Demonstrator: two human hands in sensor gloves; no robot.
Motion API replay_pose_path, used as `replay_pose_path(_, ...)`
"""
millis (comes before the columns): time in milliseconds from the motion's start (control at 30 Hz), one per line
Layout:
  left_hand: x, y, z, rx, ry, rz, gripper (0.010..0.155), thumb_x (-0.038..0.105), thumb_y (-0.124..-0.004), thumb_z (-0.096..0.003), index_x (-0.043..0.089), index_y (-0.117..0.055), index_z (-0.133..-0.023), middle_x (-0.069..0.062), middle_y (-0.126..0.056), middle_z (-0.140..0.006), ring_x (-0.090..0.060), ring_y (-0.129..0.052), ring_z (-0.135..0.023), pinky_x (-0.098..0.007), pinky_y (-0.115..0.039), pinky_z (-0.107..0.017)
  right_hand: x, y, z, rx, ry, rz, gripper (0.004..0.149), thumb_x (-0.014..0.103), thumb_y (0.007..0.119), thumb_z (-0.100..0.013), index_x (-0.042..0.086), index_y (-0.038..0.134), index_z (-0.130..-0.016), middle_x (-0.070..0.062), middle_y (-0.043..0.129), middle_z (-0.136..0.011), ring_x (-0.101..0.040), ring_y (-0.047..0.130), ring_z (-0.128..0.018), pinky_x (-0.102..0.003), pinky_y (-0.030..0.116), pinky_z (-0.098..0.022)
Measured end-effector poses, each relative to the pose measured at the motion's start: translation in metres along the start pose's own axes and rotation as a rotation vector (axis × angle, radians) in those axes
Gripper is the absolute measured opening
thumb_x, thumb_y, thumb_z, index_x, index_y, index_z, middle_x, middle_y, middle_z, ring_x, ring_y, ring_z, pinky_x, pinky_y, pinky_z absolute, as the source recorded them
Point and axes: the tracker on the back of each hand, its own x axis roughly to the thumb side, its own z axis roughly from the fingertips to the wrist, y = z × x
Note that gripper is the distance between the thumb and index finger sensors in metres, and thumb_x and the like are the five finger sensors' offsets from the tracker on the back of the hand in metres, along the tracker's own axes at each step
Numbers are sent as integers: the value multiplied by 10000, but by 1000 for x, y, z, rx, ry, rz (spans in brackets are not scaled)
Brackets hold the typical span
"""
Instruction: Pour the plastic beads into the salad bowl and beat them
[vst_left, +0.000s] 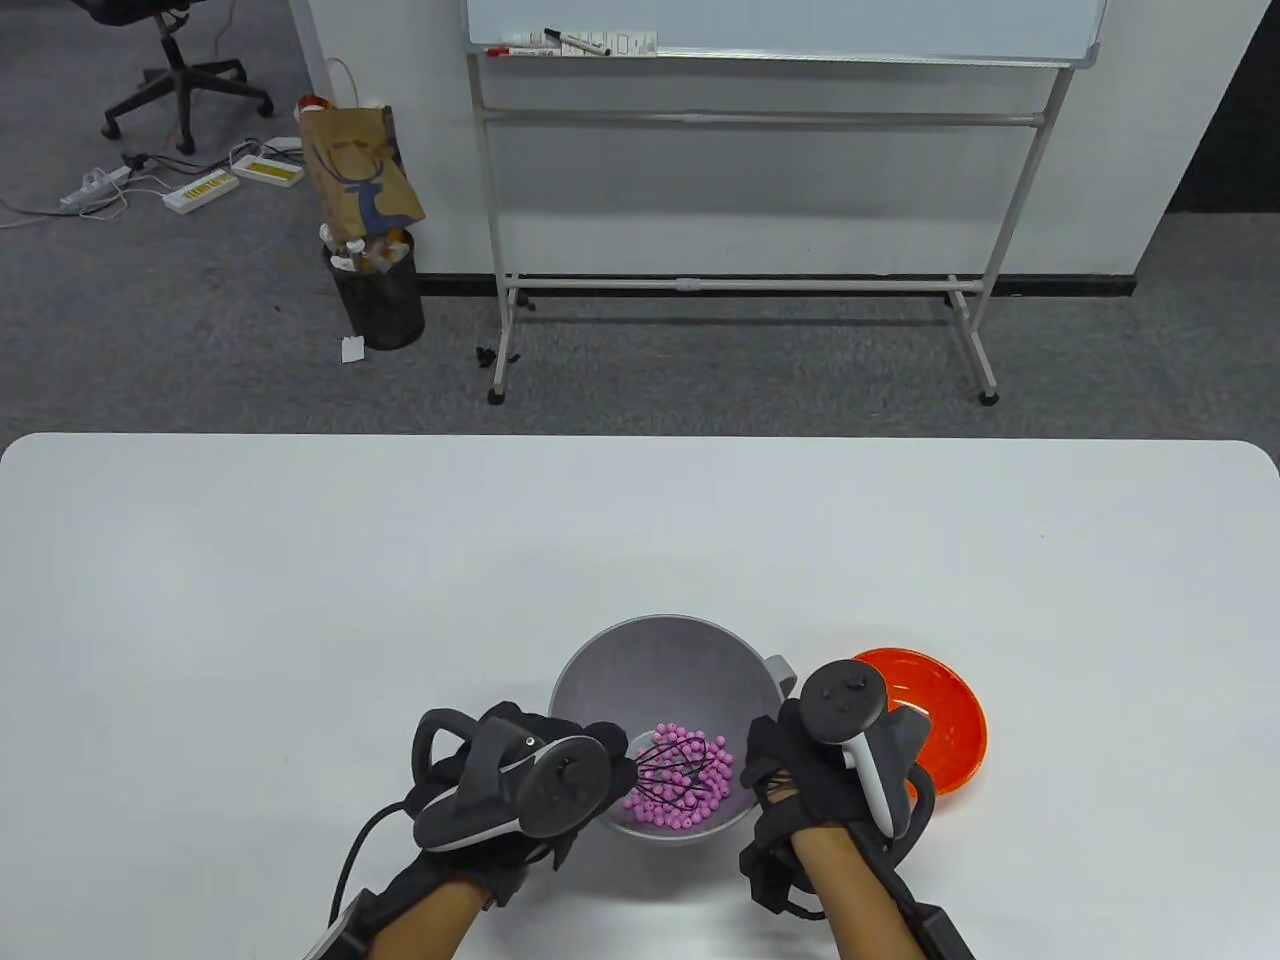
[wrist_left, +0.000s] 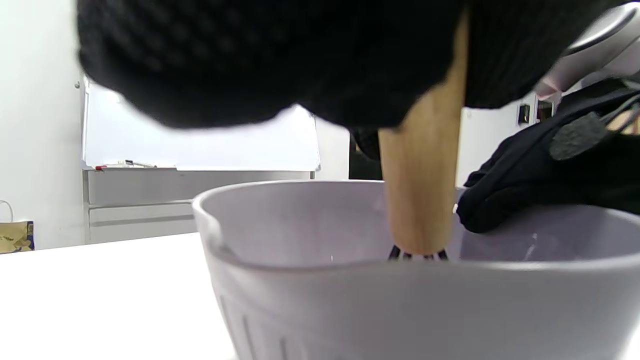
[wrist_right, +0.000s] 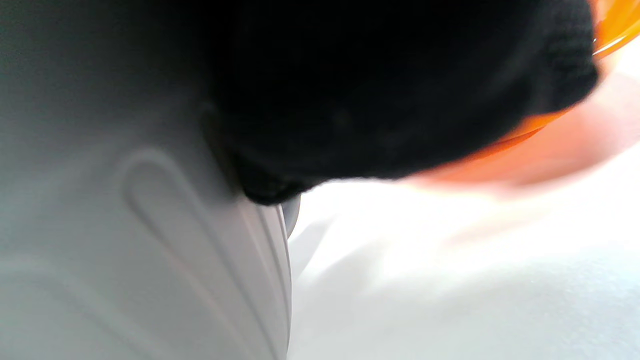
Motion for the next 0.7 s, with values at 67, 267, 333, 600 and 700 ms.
replay_pose_path(67, -2, -8, -2, 25, 22, -5, 449, 592, -807, -433, 319, -938, -766, 126, -1030, -224, -82, -1007, -135, -370, -902, -378, 0, 0, 0, 1, 0, -1, 513, 433, 809, -474, 41, 841, -804, -57, 1037, -348, -130, 1009, 4, -360, 875, -192)
replay_pose_path(267, -19, -12, -1, 99, 96, -19, 472, 603, -816, -423, 327, -926, -790, 129, -1033, -222, -81, -1010, -131, -372, -903, -371, 0, 0, 0, 2, -1, -2, 514, 433, 809, -475, 40, 842, -803, -59, 1037, -347, -130, 1009, 4, -360, 875, -191)
replay_pose_path(333, -23, -13, -1, 99, 114, -34, 469, 598, -827, -420, 328, -926, -791, 124, -1036, -223, -84, -1011, -134, -375, -901, -374, 0, 0, 0, 1, -1, -1, 513, 433, 810, -474, 40, 842, -803, -59, 1037, -347, -129, 1009, 5, -359, 875, -192)
replay_pose_path(600, -34, 0, 0, 54, 121, -95, 417, 584, -863, -407, 331, -973, -720, 113, -1043, -194, -98, -1010, -113, -377, -903, -370, 0, 0, 0, 0, -2, 0, 515, 434, 809, -475, 41, 841, -804, -59, 1037, -347, -129, 1009, 5, -359, 875, -192)
replay_pose_path(700, -26, 12, 3, 12, 97, -152, 416, 583, -874, -407, 318, -984, -709, 110, -1045, -185, -99, -1009, -110, -375, -903, -372, 0, 0, 0, 1, -1, -2, 513, 434, 809, -475, 41, 842, -803, -59, 1037, -347, -130, 1009, 5, -359, 875, -192)
